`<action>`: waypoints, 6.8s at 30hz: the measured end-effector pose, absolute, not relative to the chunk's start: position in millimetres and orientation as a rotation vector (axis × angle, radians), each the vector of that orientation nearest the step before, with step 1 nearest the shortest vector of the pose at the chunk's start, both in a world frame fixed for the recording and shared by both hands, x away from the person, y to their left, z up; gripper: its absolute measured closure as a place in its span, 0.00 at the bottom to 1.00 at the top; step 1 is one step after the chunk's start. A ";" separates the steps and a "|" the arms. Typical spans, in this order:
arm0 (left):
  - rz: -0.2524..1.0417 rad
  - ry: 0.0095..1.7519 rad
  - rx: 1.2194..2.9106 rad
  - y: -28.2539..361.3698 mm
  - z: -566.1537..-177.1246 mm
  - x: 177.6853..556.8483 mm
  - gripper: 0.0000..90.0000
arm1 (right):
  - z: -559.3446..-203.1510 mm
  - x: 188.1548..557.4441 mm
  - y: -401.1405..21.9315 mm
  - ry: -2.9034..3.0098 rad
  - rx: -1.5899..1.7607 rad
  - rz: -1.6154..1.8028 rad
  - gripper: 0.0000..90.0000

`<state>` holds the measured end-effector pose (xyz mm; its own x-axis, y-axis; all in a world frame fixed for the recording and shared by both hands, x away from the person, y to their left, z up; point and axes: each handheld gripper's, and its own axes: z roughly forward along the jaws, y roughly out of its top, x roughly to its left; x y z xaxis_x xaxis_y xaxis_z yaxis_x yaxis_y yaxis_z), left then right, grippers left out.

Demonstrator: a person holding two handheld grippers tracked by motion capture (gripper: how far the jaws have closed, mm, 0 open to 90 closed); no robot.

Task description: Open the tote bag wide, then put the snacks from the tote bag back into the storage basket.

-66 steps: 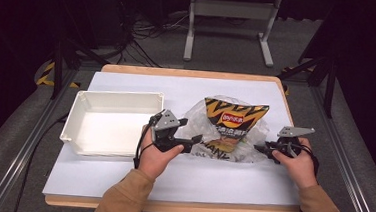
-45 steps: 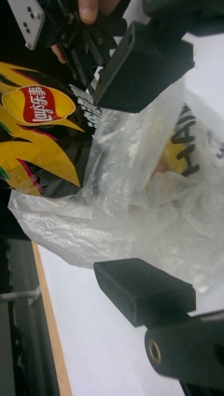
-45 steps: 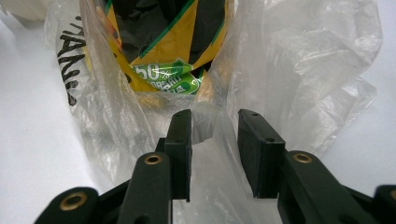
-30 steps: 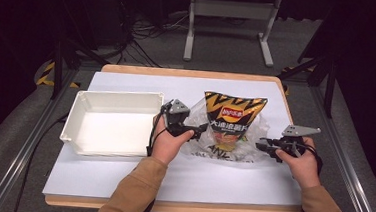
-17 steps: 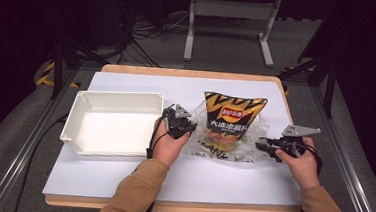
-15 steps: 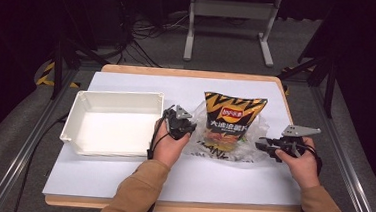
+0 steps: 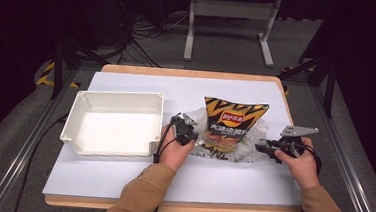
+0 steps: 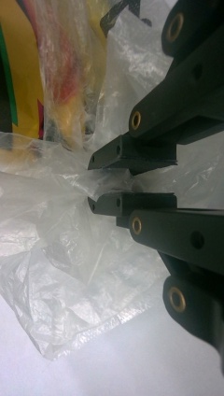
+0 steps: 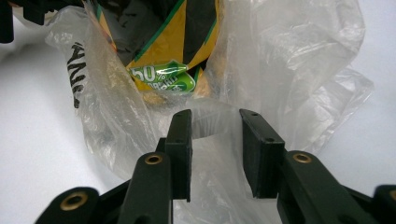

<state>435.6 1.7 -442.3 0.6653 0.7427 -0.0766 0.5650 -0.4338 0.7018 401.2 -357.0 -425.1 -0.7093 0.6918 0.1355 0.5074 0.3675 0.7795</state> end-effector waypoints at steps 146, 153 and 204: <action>0.242 0.365 1.958 14.0 -351.5 375.7 0.10 | -369.9 393.7 -403.4 2.047 1.192 1.437 0.31; 0.177 0.332 1.911 2.8 -360.0 383.8 0.13 | -370.2 393.8 -404.8 2.042 1.206 1.453 0.31; 0.190 0.357 1.844 -14.0 -377.0 411.7 0.83 | -372.7 395.8 -400.7 2.066 1.200 1.462 0.30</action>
<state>411.7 -14.0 -377.0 0.9399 0.3378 -0.0506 0.1465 -0.2648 0.9531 395.8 -400.7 -372.7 -0.5860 0.7882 0.1881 0.4398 0.1145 0.8908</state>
